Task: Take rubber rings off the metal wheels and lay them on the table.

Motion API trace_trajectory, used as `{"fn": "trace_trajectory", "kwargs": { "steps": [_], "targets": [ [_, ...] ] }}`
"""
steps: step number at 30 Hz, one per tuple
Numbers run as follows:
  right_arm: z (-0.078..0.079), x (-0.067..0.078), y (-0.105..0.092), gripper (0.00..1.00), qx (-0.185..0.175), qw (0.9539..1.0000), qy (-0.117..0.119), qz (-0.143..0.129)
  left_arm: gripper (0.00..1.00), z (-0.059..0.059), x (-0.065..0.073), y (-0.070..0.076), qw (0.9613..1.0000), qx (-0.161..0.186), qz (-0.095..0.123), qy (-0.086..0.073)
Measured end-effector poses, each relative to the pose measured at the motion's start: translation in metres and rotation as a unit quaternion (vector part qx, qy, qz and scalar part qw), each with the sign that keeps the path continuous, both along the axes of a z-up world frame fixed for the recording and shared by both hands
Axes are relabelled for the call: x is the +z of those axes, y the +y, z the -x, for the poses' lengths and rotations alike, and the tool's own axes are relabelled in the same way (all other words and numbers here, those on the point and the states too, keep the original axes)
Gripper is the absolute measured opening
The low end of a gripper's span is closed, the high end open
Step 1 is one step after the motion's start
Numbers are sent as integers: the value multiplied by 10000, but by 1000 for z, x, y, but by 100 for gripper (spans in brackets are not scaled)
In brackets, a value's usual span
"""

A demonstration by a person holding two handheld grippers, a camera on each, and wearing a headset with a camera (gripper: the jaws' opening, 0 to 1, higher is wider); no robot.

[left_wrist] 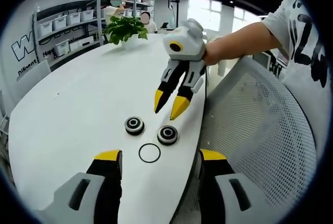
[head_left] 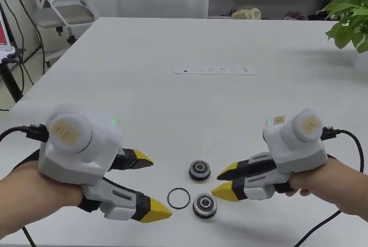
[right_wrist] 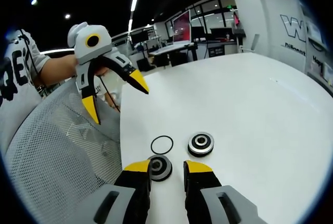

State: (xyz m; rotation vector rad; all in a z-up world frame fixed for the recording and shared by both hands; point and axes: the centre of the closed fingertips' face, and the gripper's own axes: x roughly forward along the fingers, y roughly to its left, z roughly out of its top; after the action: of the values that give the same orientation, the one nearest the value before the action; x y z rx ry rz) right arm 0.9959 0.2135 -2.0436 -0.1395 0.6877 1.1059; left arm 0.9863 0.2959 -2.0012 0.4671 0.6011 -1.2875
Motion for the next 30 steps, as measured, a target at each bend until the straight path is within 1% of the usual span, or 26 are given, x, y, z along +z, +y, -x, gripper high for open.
{"fn": "trace_trajectory", "kwargs": {
  "steps": [11,19,23,30],
  "targets": [
    [7,-8,-8,22,-34,10000,83,26,53,-1,-8,-11,9999,-119,-68,99],
    [11,-14,-8,22,33,9999,138,64,50,0,-15,-17,9995,-234,-161,144],
    [13,-16,-7,22,71,9998,163,64,46,0,-17,-21,9992,-329,-177,137],
    [16,-21,-6,21,178,9996,159,142,44,0,-21,-28,9988,-378,-170,242]
  ]
}}
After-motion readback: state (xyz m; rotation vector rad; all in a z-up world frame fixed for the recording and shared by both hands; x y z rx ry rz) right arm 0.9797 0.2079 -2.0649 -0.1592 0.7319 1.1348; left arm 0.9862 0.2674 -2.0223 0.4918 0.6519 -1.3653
